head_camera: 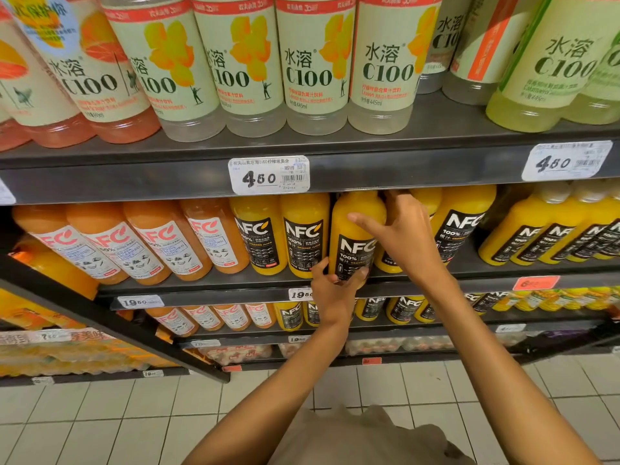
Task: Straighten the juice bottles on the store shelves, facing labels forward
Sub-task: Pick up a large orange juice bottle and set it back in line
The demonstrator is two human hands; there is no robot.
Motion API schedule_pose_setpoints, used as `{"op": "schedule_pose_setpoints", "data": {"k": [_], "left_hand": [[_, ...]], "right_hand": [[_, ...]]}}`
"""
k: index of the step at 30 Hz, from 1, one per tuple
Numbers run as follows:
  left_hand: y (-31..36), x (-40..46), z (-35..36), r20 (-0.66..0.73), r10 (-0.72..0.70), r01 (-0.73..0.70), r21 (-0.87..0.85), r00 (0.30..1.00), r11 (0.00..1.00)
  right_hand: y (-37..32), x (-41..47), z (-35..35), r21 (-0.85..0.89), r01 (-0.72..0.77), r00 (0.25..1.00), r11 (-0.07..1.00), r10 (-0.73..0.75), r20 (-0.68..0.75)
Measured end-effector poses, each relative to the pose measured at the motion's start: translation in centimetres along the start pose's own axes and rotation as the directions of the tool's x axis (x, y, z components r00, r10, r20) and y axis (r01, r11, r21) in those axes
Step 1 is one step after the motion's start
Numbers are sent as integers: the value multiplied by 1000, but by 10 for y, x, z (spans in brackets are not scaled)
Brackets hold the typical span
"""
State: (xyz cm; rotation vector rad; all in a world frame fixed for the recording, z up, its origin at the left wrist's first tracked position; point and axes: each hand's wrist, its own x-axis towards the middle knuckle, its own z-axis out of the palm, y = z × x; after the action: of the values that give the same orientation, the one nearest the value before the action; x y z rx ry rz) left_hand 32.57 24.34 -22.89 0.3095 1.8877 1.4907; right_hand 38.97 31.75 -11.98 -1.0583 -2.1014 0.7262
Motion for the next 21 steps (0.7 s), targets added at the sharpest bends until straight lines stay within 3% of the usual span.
{"op": "schedule_pose_setpoints", "data": {"k": [3,12,18,21], "left_hand": [[4,1,2,23,-25,26,-28,999,999],[22,-3,7,145,-70,78,-50,987,996],[28,-8,-9,258,-74,85,-32,963,996],[23,-8,-29,172,2,22,-135,985,991]], "right_hand": [[-3,-1,4,-62,-17,995,998,10,-98],[-4,12,11,-84,2,992,996,-13,-126],[-3,9,16,-67,-65,988,996,55,-146],[-12,-3,23,-34,-53,956,998,41,-289]]}}
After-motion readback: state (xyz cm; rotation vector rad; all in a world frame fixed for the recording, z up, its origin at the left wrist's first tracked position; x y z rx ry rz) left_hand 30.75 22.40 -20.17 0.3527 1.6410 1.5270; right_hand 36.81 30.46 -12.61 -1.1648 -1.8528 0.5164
